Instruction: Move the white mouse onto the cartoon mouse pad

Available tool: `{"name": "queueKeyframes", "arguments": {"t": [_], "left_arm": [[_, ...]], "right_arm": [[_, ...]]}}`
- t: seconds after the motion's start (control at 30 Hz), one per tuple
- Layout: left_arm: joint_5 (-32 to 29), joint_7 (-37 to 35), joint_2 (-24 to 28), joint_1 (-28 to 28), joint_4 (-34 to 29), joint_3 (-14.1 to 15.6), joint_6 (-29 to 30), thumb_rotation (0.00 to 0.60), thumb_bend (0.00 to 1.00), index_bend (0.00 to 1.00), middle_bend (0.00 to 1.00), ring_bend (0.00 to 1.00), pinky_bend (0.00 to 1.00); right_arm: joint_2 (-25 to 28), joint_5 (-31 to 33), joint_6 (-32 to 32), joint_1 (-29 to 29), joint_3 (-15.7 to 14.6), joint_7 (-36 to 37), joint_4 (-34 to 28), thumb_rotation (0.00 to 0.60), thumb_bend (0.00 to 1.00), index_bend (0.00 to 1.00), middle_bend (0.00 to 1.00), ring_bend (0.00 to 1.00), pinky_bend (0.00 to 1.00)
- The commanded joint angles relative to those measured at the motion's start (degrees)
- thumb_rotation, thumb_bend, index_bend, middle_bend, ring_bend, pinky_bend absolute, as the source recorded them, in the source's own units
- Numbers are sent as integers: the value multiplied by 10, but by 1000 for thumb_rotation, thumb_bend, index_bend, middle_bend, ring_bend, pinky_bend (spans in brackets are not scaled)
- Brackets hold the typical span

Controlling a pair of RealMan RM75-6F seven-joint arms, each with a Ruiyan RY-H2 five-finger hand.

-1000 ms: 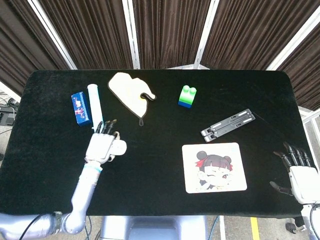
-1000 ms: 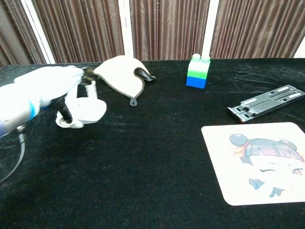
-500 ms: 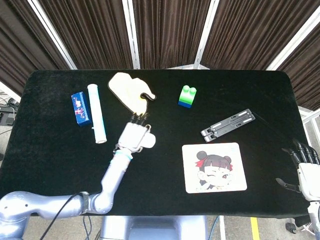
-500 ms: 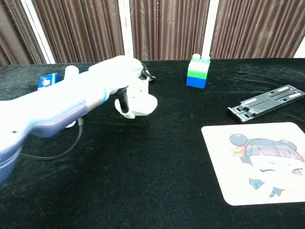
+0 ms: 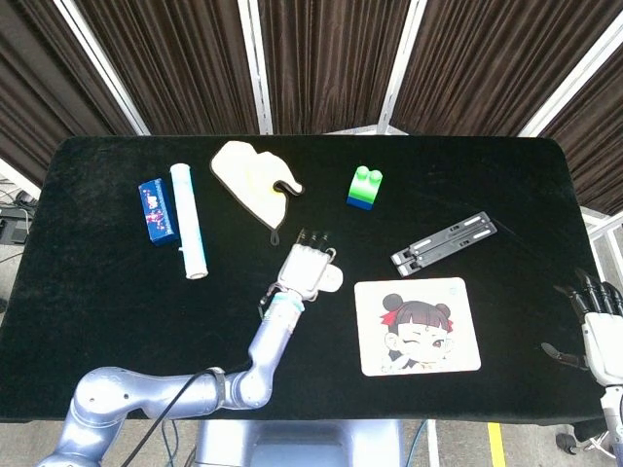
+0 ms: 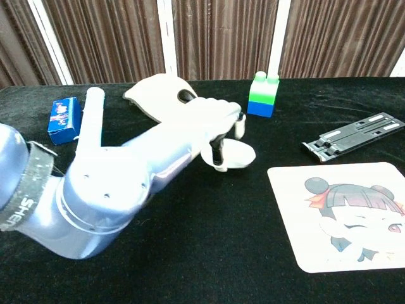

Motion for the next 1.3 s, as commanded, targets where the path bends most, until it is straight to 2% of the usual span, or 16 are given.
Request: {"name": "queueKeyframes", "arguments": {"t": [0.03,0.13,0.27,0.47,0.6,0.73,0.8,0.9,1.1,1.2,1.3], "left_arm": [[7,-5,5,1,-6,8,6,600,63,0,0,0,0],[13,-10,21,12,-29,19,15,600,23,0,0,0,0],[23,-23,54,36,-77,37,32,600,21,0,0,0,0],[69,-65,149,106,-203,77,83,600,21,0,0,0,0],[157,-125,255,184,-295,139,135,600,21,0,0,0,0],[265,-201,359,264,-348,209,195,600,21,0,0,0,0],[292,-222,383,284,-355,226,211,600,19,0,0,0,0],[347,-270,427,335,-360,267,253,600,16,0,0,0,0],[429,-398,474,440,-321,335,332,600,16,0,0,0,0],[457,-428,478,470,-287,350,352,600,17,0,0,0,0],[467,-449,478,492,-262,348,366,600,16,0,0,0,0]], "right_arm": [[-1,-1,0,0,0,-3,0,600,34,179,0,0,0],[-2,-8,5,-1,-2,-7,0,600,34,179,0,0,0],[-3,-16,11,-2,-5,-13,-1,600,34,179,0,0,0],[-7,-19,11,-3,-10,-29,-5,600,37,178,0,0,0],[-16,-21,10,-3,-13,-47,-6,600,40,179,0,0,0],[-28,-19,6,0,-14,-62,-3,600,70,179,0,0,0],[-31,-20,5,1,-15,-66,-3,600,111,179,0,0,0],[-37,-21,6,3,-14,-78,-5,600,135,178,0,0,0],[-60,-27,9,8,-11,-89,-12,600,106,179,0,0,0],[-71,-25,-1,17,-8,-105,-30,600,101,175,0,0,0],[-86,-19,-20,32,-5,-123,-60,600,101,158,0,0,0]]}}
